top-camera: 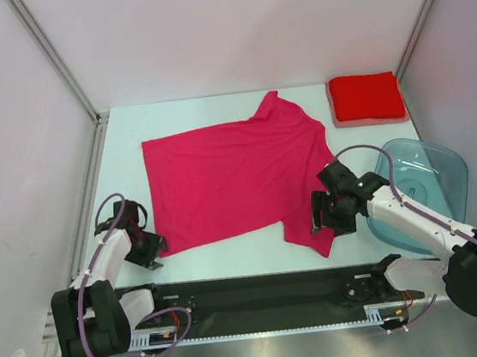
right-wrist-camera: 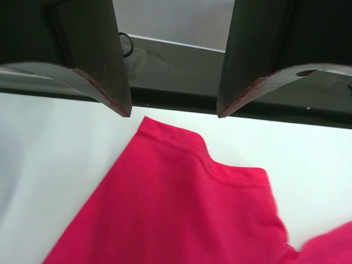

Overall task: Fold and stack the t-shirts
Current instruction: Flatten the tshirt out

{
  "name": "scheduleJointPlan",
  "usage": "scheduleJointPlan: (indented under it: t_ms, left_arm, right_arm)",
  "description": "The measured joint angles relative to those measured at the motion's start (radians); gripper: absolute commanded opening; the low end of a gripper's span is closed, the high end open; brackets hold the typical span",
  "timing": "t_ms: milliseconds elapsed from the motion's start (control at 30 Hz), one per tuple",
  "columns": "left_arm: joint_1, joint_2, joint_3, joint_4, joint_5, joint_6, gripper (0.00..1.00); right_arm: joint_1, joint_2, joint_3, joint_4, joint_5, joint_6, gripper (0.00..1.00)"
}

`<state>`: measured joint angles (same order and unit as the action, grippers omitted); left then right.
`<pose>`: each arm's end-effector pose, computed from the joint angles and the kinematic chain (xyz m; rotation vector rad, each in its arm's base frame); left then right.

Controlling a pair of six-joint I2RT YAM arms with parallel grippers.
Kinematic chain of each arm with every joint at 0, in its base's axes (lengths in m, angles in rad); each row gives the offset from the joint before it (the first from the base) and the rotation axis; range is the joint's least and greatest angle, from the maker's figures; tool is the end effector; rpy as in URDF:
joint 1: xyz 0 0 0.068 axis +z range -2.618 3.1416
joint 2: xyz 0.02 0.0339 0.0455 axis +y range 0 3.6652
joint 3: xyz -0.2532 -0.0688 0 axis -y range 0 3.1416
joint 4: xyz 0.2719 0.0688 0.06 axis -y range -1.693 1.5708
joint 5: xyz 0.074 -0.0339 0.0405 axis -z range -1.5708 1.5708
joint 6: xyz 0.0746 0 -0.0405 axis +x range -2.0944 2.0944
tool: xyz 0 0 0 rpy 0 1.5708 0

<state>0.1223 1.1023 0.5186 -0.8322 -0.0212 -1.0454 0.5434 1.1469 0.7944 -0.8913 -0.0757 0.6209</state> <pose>0.1869 0.0246 0.0928 -1.6517 2.4955 -0.0750 0.2020 0.1286 0.1662 0.0939 2.8874 0.3534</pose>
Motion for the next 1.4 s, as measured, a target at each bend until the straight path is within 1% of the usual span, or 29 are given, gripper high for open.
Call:
scheduleJointPlan:
  t_ms: [167, 233, 333, 400, 433, 467, 533, 667, 733, 833, 933, 1033, 1167, 1200, 1400]
  left_arm:
    - [0.002, 0.038, 0.01, 0.0, -0.008, -0.002, 0.49]
    - [0.006, 0.046, 0.013, -0.002, -0.008, -0.001, 0.48]
    - [0.019, 0.058, 0.016, -0.009, -0.007, 0.0, 0.4]
    - [0.029, 0.063, 0.018, -0.016, -0.007, 0.004, 0.37]
    - [0.035, 0.063, 0.018, -0.016, -0.006, 0.007, 0.35]
    - [0.039, 0.063, 0.018, -0.015, -0.005, 0.008, 0.28]
    - [0.057, 0.063, 0.017, -0.01, 0.0, 0.014, 0.25]
    - [0.098, 0.061, 0.014, 0.007, 0.011, 0.028, 0.08]
    - [0.118, 0.055, 0.011, 0.016, 0.021, 0.042, 0.05]
    - [0.175, 0.046, 0.009, 0.021, 0.016, 0.057, 0.05]
    - [0.218, 0.043, 0.009, 0.026, 0.007, 0.073, 0.05]
    - [0.251, 0.043, 0.009, 0.033, 0.006, 0.091, 0.05]
    - [0.258, 0.043, 0.009, 0.038, 0.01, 0.111, 0.06]
    - [0.258, 0.043, 0.009, 0.039, 0.011, 0.114, 0.07]
    - [0.261, 0.035, 0.004, 0.046, 0.014, 0.132, 0.16]
  right_arm:
    - [0.006, 0.005, -0.039, 0.026, 0.0, 0.018, 0.7]
    - [0.014, 0.014, -0.051, 0.039, 0.001, 0.024, 0.67]
    - [0.035, 0.024, -0.077, 0.056, 0.008, 0.043, 0.6]
    - [0.045, 0.024, -0.095, 0.058, 0.013, 0.059, 0.59]
    - [0.049, 0.024, -0.103, 0.059, 0.015, 0.063, 0.59]
    - [0.051, 0.024, -0.109, 0.06, 0.015, 0.067, 0.59]
    - [0.052, 0.024, -0.115, 0.06, 0.015, 0.072, 0.59]
    - [0.053, 0.023, -0.116, 0.07, 0.016, 0.084, 0.59]
    - [0.053, 0.024, -0.116, 0.076, 0.016, 0.087, 0.6]
    - [0.053, 0.023, -0.127, 0.084, 0.016, 0.092, 0.64]
    - [0.053, 0.018, -0.152, 0.097, 0.013, 0.106, 0.64]
    - [0.053, 0.018, -0.179, 0.114, -0.005, 0.121, 0.6]
    - [0.055, 0.019, -0.201, 0.139, -0.04, 0.138, 0.55]
    - [0.056, 0.019, -0.206, 0.148, -0.05, 0.141, 0.52]
    - [0.065, 0.017, -0.256, 0.182, -0.114, 0.171, 0.49]
